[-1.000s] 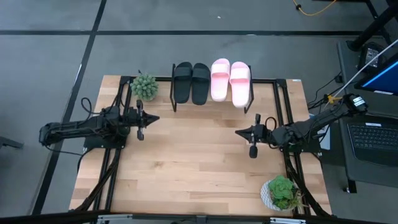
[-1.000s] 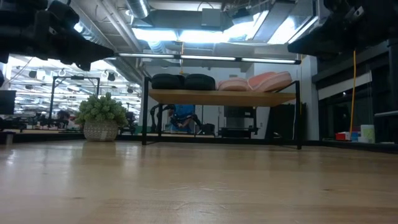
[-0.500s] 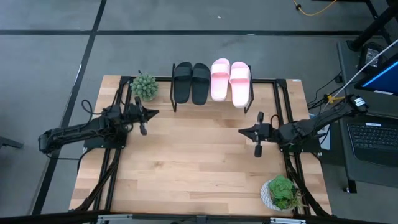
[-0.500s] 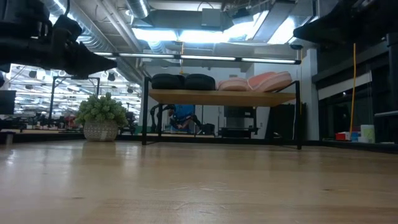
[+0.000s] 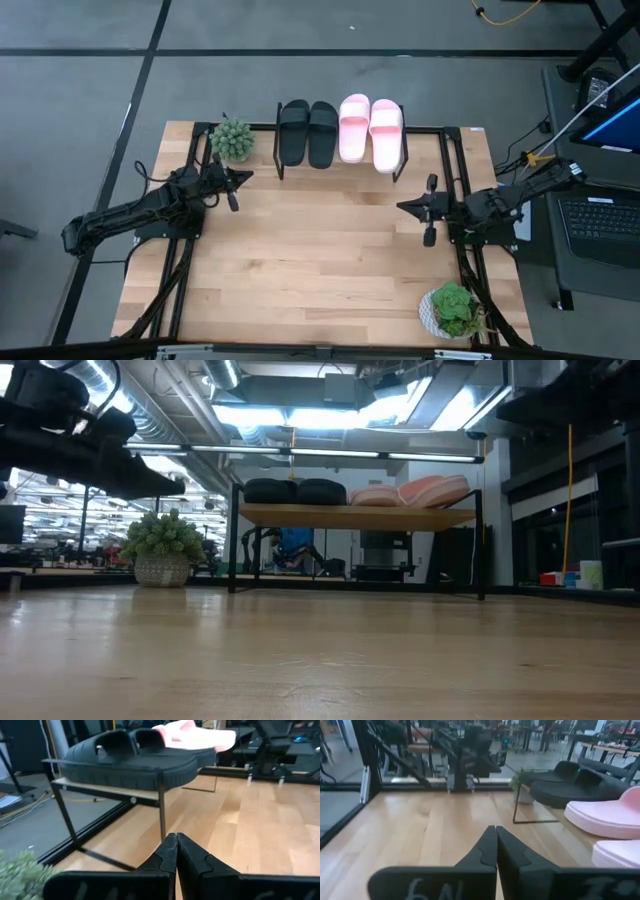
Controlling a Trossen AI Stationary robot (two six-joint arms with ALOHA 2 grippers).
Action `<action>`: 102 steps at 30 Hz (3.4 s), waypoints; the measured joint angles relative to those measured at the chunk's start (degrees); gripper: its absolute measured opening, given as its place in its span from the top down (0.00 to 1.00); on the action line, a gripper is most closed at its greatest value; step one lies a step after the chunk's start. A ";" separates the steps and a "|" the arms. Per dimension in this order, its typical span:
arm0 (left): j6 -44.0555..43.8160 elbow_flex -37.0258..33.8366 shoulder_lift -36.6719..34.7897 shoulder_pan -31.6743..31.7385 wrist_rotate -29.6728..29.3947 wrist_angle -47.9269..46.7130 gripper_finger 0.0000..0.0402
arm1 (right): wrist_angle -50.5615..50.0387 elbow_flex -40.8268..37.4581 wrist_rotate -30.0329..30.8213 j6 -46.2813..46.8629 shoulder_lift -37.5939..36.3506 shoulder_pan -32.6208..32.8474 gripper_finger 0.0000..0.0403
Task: Pick and place slides into the shelf
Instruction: Return to Home Position
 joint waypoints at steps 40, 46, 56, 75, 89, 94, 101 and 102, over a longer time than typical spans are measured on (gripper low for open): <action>-0.52 0.00 0.00 0.48 0.04 -0.27 1.00 | 11.71 -15.75 -10.69 1.37 -8.56 -0.11 0.99; -0.50 0.00 0.00 0.48 0.02 -0.27 1.00 | 11.82 -15.75 -10.69 1.13 -8.56 -0.11 0.99; -0.50 0.00 0.00 0.44 0.02 -0.26 1.00 | 10.34 -15.75 -10.71 4.47 -8.12 -0.11 0.99; -0.50 0.00 0.00 0.46 0.04 -0.25 1.00 | 14.32 -15.77 -10.62 2.96 -7.92 -0.11 0.94; -0.49 0.00 0.00 0.48 0.02 -0.25 1.00 | 3.68 -15.77 -16.52 -5.94 -20.39 -10.32 0.94; -0.48 0.00 0.00 0.48 -0.02 -0.25 1.00 | -0.19 -15.77 -27.24 -6.03 -24.98 -13.41 0.94; -0.48 0.00 0.00 0.48 -0.04 -0.25 1.00 | -0.82 -15.77 -34.27 -3.80 -25.41 -13.79 0.94; -0.48 0.00 0.00 0.48 -0.04 -0.25 1.00 | -0.79 -15.77 -34.28 -3.20 -25.41 -13.85 0.94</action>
